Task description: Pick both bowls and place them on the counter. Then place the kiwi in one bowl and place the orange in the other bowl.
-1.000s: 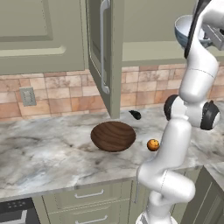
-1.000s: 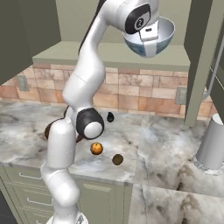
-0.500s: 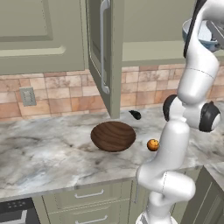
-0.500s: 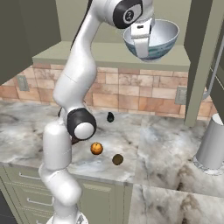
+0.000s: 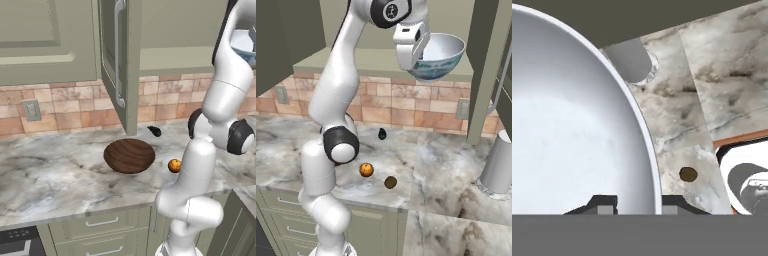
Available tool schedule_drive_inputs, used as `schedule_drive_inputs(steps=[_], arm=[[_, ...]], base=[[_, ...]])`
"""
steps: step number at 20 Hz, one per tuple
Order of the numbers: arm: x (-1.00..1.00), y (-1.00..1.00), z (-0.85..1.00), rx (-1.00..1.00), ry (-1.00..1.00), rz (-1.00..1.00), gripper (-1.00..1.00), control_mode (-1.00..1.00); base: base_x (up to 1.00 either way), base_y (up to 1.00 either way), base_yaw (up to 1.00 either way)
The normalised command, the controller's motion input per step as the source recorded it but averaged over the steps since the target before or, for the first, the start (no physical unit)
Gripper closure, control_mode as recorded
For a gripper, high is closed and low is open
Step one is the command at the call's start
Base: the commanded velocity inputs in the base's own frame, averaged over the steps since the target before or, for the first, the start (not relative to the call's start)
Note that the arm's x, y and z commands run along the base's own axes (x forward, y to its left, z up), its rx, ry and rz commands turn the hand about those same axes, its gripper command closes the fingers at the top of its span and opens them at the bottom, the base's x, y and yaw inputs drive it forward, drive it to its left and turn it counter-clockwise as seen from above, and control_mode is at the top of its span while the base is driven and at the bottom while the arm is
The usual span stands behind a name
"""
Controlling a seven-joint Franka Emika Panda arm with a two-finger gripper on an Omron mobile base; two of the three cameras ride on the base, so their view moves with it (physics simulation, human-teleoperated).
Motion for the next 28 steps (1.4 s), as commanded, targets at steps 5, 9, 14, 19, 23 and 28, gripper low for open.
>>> schedule_drive_inputs(steps=[5,9,14,19,23,28], arm=[[-0.66,0.04,0.25,0.23,0.31,-0.1,1.0,-1.0],[-0.62,0.25,-0.01,0.19,0.24,-0.09,1.0,-1.0],[-0.39,0.39,-0.45,0.08,0.13,-0.08,1.0,-1.0],[-0.21,0.27,-0.92,0.03,0.01,-0.06,1.0,-1.0],[-0.36,0.42,-0.94,0.04,-0.12,-0.05,1.0,-1.0],[-0.44,0.64,-0.89,-0.03,-0.25,-0.01,1.0,-1.0]], base=[[0.0,0.0,0.0],[0.0,0.0,0.0],[0.0,0.0,0.0],[0.0,0.0,0.0],[0.0,0.0,0.0],[0.0,0.0,0.0]])
